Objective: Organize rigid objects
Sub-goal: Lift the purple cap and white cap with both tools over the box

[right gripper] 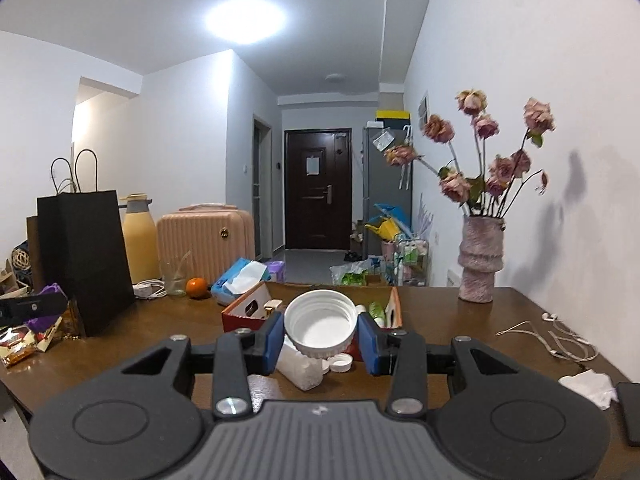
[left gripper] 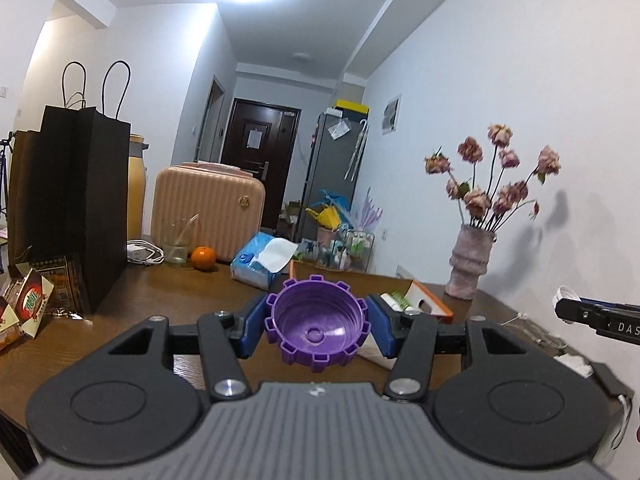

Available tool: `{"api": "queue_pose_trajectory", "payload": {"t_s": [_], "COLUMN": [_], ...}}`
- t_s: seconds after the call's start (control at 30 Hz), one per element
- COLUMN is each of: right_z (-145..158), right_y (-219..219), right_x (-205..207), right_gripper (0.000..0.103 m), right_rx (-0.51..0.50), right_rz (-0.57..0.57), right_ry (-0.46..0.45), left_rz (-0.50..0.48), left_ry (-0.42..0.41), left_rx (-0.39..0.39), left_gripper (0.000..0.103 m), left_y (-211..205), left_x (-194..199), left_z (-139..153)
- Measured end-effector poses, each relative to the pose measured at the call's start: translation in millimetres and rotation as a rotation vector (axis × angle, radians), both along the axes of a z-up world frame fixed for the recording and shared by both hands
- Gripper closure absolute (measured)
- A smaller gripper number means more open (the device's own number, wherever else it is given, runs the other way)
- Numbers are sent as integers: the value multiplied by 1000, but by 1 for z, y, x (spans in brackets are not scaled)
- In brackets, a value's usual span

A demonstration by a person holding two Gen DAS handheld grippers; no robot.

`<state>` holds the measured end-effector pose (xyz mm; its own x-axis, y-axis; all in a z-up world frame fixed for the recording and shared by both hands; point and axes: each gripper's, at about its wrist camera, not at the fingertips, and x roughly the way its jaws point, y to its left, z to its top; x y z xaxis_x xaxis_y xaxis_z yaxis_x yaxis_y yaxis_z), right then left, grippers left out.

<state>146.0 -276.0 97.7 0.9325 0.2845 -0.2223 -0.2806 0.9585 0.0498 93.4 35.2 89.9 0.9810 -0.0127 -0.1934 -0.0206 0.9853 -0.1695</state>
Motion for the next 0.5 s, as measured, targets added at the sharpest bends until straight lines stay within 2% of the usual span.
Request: {"api": "queue_pose_trajectory", "payload": {"t_s": [0.23,0.5], "right_z": [-20,-27], "right_y": [17,26], "right_x": [44,109], "right_gripper": [64,64], "right_rx": [-26,-22], "right_rz": [13,30], "right_ry": [65,80], "left_rz": [5,-51], "left_ry": [42,83], "left_rx": [19,109], "left_gripper": [48,48], "left_y": [4,-12], "left_x": [46,142], "left_z": [-12,-13]}}
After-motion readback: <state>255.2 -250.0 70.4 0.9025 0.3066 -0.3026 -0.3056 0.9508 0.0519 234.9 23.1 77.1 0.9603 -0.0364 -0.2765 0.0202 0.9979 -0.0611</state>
